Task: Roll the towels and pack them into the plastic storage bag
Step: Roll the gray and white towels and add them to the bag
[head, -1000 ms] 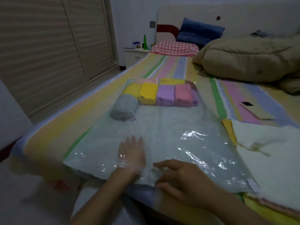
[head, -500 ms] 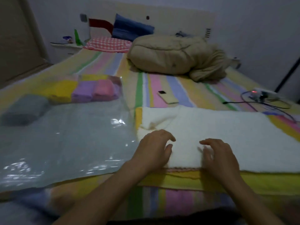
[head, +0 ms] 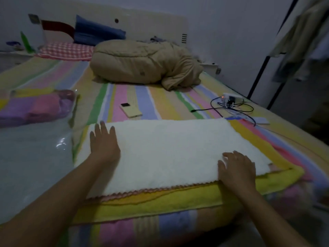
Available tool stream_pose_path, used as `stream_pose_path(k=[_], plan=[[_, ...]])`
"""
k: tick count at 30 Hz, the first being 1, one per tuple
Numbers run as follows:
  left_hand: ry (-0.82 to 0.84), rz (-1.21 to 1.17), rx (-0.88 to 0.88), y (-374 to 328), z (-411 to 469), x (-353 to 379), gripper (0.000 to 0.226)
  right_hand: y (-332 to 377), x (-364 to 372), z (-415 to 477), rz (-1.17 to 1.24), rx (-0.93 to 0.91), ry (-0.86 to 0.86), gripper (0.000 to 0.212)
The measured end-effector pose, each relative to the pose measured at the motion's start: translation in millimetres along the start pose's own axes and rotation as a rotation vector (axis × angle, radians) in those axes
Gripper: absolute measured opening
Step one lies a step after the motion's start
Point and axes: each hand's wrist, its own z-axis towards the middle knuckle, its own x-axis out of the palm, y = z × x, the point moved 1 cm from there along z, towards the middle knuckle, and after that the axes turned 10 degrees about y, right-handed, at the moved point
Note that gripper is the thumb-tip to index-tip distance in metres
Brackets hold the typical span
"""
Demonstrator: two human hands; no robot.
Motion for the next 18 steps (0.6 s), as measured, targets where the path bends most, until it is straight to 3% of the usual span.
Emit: stream_pose_path(k=[4,8,13,18], plan=[[-0.115,-0.123,0.185,-76.7,-25.0,4.0,0.055,-36.2,-3.6,11.2,0.037,0.194,0.084,0.054],[-0.221,-0.255,0.382,-148.8,-54.2,10.3,0.049,-64.9,-12.0,15.3,0.100,0.223,0.047,0.052],[-0.218,-0.344,0.544,-209.0,-77.8,16.2,0.041,-79.1,-17.1,18.5,0.195,0.106,-0.175,0.031],[-0.182,-0.512,0.541,-225.3,-94.0,9.7,0.034,-71.0,-26.8,20.2,0.361,-0.122,-0.364,0.037]])
